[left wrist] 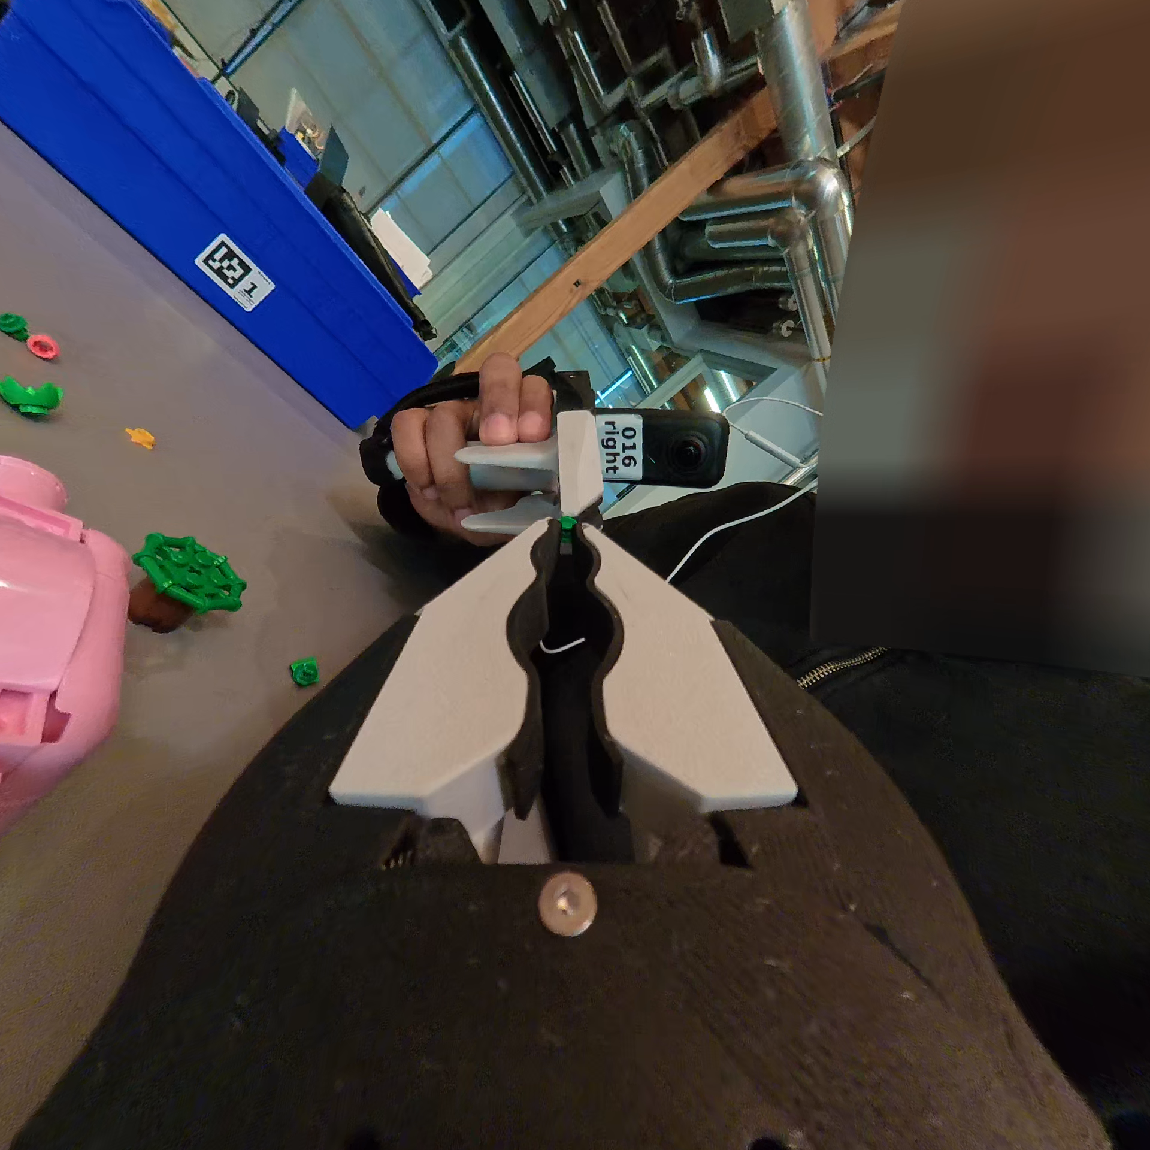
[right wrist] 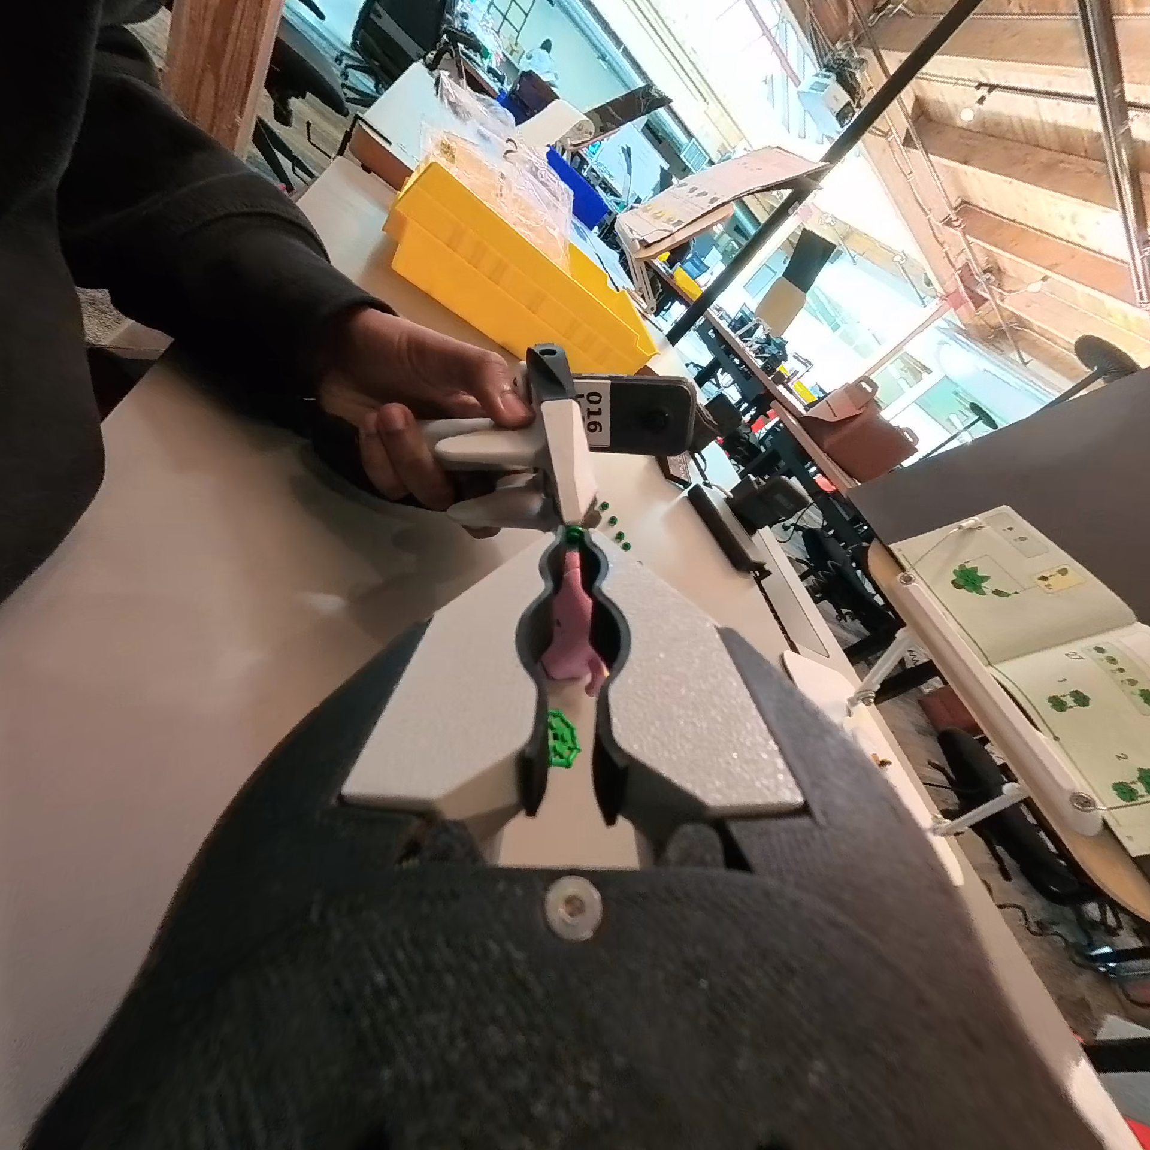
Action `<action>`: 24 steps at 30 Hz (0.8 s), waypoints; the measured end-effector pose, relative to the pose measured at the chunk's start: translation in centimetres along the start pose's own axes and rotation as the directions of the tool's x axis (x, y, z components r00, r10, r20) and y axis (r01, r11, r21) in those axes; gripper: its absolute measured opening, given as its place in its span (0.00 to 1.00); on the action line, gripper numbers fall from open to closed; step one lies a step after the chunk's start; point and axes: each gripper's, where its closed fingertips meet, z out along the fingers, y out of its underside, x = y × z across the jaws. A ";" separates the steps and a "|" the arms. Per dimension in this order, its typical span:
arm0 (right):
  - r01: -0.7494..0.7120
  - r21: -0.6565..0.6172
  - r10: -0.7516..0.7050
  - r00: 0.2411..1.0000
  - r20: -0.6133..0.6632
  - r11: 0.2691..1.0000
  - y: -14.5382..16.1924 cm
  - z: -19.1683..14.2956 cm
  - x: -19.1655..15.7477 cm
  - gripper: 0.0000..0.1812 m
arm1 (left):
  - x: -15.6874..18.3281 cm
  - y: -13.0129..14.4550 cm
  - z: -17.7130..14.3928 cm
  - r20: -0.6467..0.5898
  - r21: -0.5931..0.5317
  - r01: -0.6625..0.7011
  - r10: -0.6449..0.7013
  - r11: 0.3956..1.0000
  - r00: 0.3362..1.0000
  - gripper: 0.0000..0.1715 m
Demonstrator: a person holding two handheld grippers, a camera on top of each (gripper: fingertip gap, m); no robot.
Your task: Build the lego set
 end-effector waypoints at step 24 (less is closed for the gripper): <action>-0.123 0.055 0.118 0.990 0.079 0.991 -0.3 -0.3 0.0 0.01 | 0.4 0.4 0.4 0.057 -0.061 -0.104 0.107 0.993 0.993 0.00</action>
